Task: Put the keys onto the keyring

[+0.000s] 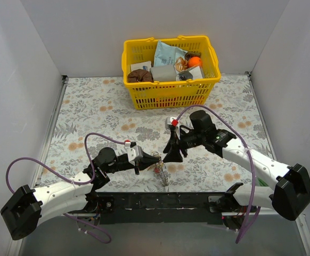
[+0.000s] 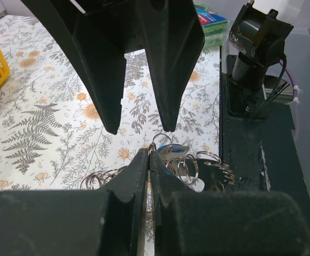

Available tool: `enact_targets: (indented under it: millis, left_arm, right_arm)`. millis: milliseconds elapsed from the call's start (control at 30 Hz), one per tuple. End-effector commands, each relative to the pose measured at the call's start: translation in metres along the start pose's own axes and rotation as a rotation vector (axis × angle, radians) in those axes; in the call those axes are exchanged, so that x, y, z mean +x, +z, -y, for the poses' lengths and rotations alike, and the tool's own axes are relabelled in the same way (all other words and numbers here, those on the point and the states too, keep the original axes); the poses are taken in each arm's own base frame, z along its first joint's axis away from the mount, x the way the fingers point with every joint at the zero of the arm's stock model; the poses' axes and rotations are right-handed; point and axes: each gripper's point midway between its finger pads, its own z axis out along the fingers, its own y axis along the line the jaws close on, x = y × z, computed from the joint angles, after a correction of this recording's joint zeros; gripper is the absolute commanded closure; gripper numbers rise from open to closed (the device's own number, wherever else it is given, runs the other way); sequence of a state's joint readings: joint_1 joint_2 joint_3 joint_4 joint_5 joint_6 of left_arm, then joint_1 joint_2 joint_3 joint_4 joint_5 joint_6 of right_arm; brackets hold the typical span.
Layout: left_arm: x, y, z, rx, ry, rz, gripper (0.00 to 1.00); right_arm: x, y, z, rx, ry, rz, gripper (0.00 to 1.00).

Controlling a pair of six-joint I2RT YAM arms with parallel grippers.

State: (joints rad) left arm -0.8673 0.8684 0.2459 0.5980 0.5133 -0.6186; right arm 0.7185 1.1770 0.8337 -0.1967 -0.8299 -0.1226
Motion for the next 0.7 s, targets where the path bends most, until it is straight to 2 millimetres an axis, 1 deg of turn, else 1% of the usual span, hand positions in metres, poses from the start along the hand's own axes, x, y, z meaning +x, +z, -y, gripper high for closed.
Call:
enact_targets:
  millis: [0,167,333,667]
  left_arm:
    - [-0.026,0.002,0.001,0.012,0.053,0.071,1.0]
    - [-0.026,0.002,0.001,0.011,0.051,0.071,1.0]
    - [-0.026,0.002,0.0,0.009,0.054,0.068,1.0]
    - [-0.026,0.003,0.0,0.009,0.053,0.066,1.0]
  right_arm:
    - [0.0,0.003,-0.004,-0.058,0.017,0.015,0.43]
    - [0.009,0.005,-0.003,-0.059,0.037,-0.007,0.43]
    - [0.013,0.006,0.0,-0.054,0.048,-0.013,0.45]
    - [0.015,0.008,-0.002,-0.102,0.064,-0.011,0.67]
